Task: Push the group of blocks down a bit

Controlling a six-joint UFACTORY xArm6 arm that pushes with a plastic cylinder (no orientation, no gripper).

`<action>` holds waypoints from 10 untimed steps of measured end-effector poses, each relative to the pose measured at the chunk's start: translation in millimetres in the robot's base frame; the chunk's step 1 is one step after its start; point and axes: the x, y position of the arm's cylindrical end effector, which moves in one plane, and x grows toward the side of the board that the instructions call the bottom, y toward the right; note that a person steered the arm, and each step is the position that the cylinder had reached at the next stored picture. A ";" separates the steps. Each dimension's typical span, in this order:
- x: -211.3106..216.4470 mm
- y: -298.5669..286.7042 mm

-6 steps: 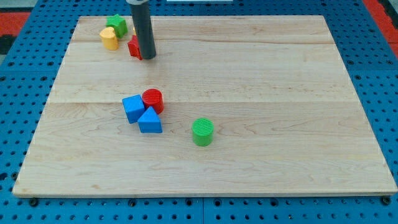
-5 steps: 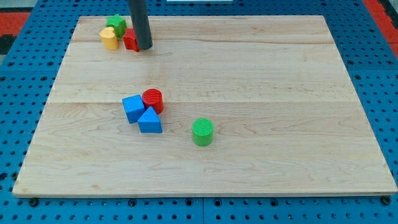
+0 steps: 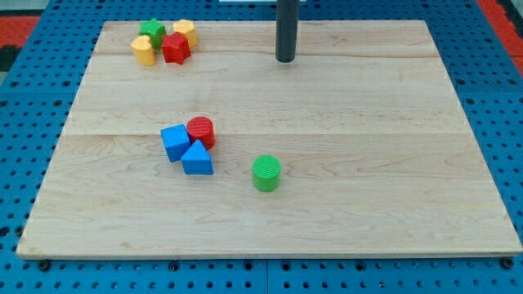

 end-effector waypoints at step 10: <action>161.9 -152.5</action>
